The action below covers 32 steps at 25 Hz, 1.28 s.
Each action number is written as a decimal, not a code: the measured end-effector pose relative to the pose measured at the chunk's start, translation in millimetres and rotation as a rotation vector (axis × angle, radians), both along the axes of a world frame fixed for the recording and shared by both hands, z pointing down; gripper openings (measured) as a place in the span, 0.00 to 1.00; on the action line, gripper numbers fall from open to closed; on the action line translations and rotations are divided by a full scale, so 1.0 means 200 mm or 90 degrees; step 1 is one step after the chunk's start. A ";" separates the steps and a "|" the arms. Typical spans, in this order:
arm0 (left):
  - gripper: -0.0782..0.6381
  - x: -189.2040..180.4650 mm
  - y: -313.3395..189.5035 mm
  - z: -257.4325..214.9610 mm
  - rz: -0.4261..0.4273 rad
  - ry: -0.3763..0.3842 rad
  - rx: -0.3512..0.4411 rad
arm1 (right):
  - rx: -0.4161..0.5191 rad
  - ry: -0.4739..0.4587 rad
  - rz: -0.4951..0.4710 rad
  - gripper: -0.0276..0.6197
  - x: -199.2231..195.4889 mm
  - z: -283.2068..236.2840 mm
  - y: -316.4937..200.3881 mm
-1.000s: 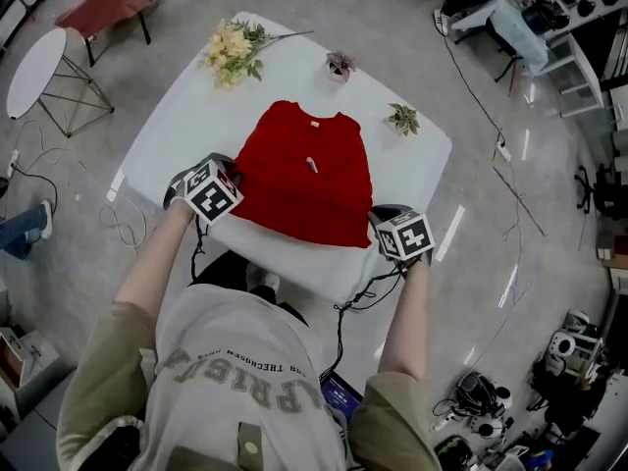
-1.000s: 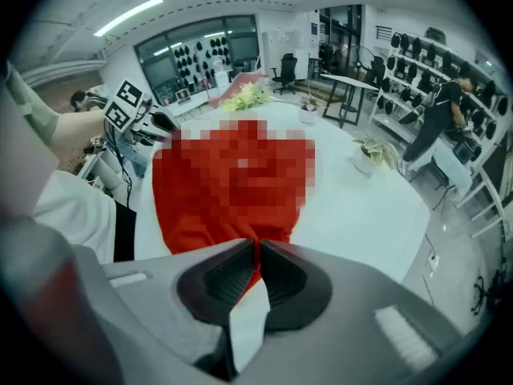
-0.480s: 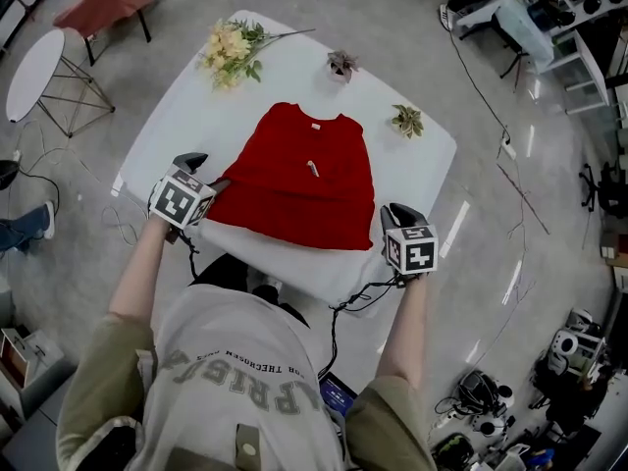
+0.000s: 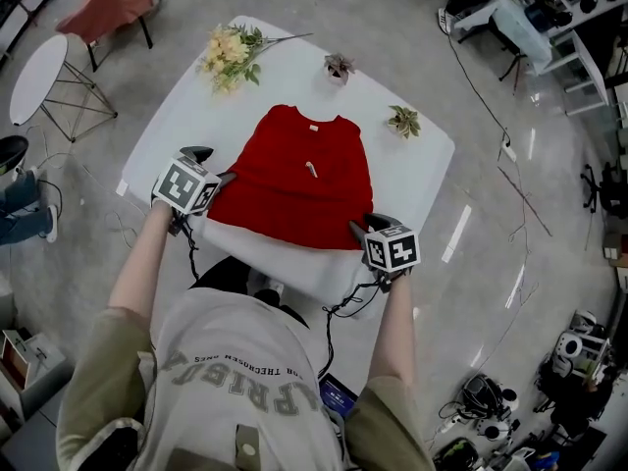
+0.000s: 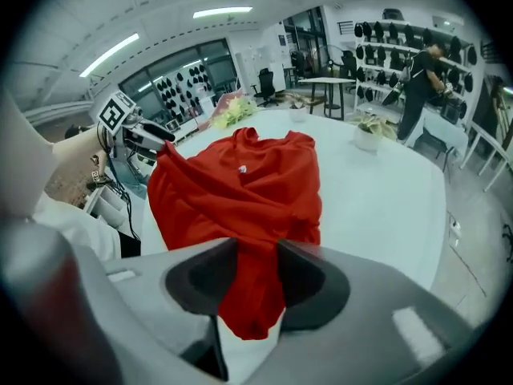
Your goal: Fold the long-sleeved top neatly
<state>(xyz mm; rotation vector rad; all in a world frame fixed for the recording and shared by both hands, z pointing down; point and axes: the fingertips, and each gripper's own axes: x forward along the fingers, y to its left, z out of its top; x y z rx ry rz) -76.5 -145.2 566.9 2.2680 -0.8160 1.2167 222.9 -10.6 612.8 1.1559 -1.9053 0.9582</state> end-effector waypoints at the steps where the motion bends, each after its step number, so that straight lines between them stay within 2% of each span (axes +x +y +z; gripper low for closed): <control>1: 0.51 0.01 0.00 0.00 0.013 -0.002 -0.009 | -0.005 0.004 0.002 0.24 0.00 0.01 -0.01; 2: 0.52 0.02 0.01 0.01 0.026 0.005 -0.026 | -0.001 0.009 0.011 0.14 0.02 0.01 -0.02; 3: 0.54 0.04 0.03 0.01 0.038 0.021 -0.049 | 0.008 0.010 0.025 0.09 0.04 -0.01 -0.04; 5: 0.56 0.07 0.04 -0.01 0.049 0.064 -0.088 | 0.024 0.012 0.065 0.08 0.09 -0.04 -0.06; 8: 0.57 0.08 0.04 -0.07 0.061 0.089 -0.089 | 0.019 0.028 0.129 0.08 0.18 -0.03 -0.06; 11: 0.57 0.07 0.12 -0.07 0.113 0.049 -0.075 | -0.001 0.053 0.158 0.09 0.21 0.01 -0.07; 14: 0.57 0.07 0.21 -0.04 0.190 -0.014 -0.016 | -0.012 0.088 0.149 0.10 0.21 0.03 -0.09; 16: 0.57 0.14 0.31 -0.06 0.261 -0.008 0.006 | -0.001 0.097 0.116 0.12 0.19 0.00 -0.10; 17: 0.57 0.18 0.37 -0.06 0.297 0.007 -0.001 | 0.008 0.092 0.087 0.16 0.17 -0.02 -0.10; 19: 0.57 0.23 0.46 -0.04 0.351 0.023 -0.039 | 0.022 0.070 0.026 0.39 0.12 -0.09 -0.09; 20: 0.57 0.24 0.47 0.00 0.366 0.019 -0.054 | 0.035 0.056 0.000 0.46 0.08 -0.14 -0.08; 21: 0.57 0.24 0.46 0.05 0.375 0.009 -0.064 | 0.053 0.041 -0.028 0.49 0.04 -0.19 -0.08; 23: 0.57 0.22 0.43 0.13 0.388 -0.014 -0.078 | 0.078 0.016 -0.102 0.49 -0.09 -0.27 -0.07; 24: 0.57 0.21 0.42 0.16 0.393 -0.020 -0.084 | 0.070 0.013 -0.149 0.49 -0.15 -0.27 -0.04; 27: 0.58 0.21 0.38 0.20 0.395 -0.016 -0.092 | -0.014 0.068 -0.264 0.50 -0.23 -0.12 0.04; 29: 0.59 0.21 0.34 0.20 0.383 -0.005 -0.096 | -0.057 0.115 -0.279 0.50 -0.18 -0.01 0.03; 32: 0.60 0.21 0.27 0.20 0.354 0.019 -0.098 | -0.079 0.113 -0.247 0.50 -0.11 0.05 -0.01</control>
